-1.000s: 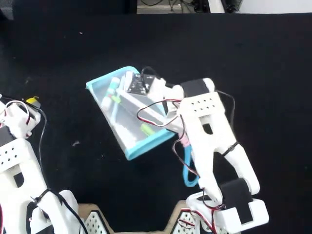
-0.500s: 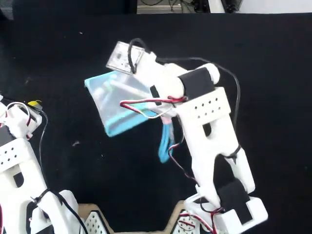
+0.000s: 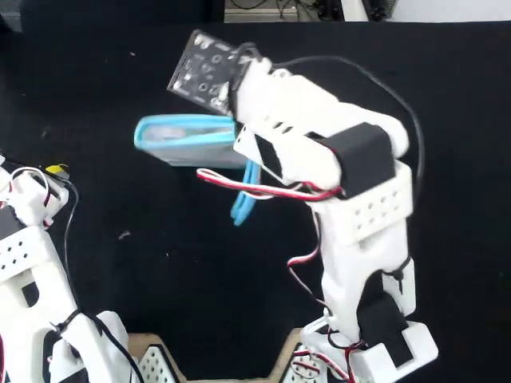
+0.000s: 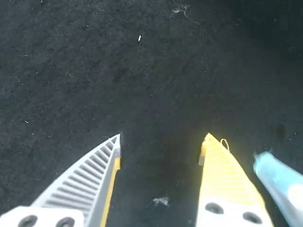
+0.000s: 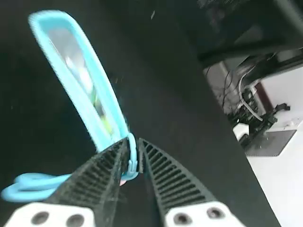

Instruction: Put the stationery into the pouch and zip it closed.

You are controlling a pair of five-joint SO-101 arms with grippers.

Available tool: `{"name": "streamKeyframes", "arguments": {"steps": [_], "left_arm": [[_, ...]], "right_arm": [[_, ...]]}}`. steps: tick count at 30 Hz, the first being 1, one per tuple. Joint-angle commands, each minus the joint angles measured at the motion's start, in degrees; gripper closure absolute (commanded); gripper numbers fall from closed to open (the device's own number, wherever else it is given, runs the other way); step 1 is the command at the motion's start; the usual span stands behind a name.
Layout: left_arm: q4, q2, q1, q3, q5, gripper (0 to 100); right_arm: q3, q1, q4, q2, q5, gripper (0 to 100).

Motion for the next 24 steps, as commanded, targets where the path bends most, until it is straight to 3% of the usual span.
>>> {"name": "streamKeyframes", "arguments": {"steps": [1, 7, 12, 17, 24], "left_arm": [[2.20, -1.67, 3.21, -3.56, -0.26, 73], [4.13, -4.13, 13.14, -3.03, -7.47, 73], [4.31, -10.46, 24.13, 0.75, -15.21, 73], [2.55, -18.99, 30.64, 6.90, -15.74, 73], [-9.58, -33.05, 31.43, 20.62, -12.48, 73]], "right_arm": [[-5.41, -0.79, -0.09, -1.54, -3.43, 98.8], [-5.76, -2.90, 1.32, -1.63, -4.57, 98.8], [-6.20, -11.78, 3.69, -1.89, -0.79, 98.8], [-6.02, -14.51, 3.60, -1.89, -0.62, 98.8], [-5.76, -15.82, 4.31, -4.44, -2.37, 98.8]]}}
